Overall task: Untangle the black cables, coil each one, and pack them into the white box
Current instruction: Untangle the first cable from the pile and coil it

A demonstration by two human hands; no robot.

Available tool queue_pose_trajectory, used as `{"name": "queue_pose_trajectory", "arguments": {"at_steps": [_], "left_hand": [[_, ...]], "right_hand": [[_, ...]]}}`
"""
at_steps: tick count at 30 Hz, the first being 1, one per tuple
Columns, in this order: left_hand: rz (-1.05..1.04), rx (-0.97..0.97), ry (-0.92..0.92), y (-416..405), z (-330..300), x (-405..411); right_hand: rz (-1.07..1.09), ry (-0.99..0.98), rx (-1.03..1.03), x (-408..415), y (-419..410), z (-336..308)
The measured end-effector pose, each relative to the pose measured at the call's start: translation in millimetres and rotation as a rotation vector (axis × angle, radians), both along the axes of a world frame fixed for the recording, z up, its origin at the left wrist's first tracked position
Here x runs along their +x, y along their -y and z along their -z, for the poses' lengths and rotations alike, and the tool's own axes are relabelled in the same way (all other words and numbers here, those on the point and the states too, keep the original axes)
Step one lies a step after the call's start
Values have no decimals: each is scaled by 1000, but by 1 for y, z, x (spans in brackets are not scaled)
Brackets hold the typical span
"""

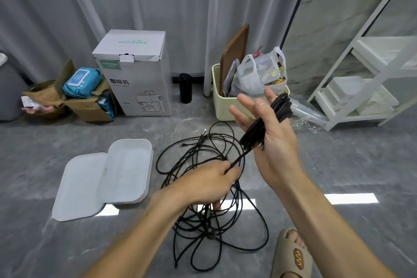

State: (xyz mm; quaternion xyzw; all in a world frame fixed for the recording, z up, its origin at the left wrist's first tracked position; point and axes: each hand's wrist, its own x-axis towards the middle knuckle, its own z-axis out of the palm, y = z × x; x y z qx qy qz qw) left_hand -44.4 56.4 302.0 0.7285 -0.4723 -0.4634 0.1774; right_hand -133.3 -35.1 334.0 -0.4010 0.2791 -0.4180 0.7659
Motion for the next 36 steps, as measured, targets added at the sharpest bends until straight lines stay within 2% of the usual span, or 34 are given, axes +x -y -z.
{"name": "queue_pose_trajectory", "arguments": {"at_steps": [5, 7, 9, 12, 16, 19, 23, 29, 32, 36], "left_hand": [[76, 30, 183, -4, -5, 12], [69, 61, 174, -8, -6, 22], [39, -3, 170, -10, -10, 31], [18, -182, 283, -11, -22, 39], [43, -309, 429, -13, -37, 43], [15, -392, 268, -15, -45, 47], [-62, -450, 39, -17, -47, 57], [-55, -504, -114, -17, -41, 60], [-93, -531, -220, -16, -37, 62], [-110, -532, -363, -14, -30, 60]], "right_hand": [[32, -339, -339, 3, -8, 14], [40, -511, -495, -1, -7, 20], [9, -670, -556, -3, -5, 23], [-177, -775, -494, -4, 0, 24], [-526, -767, -326, -9, -1, 12], [-755, -721, -267, -14, -3, 2], [-908, -649, -163, -17, -5, 1], [-1215, -613, -104, -24, -1, -3], [-1290, -618, -78, -26, 2, -4], [-1355, -514, -44, -27, 4, -7]]}}
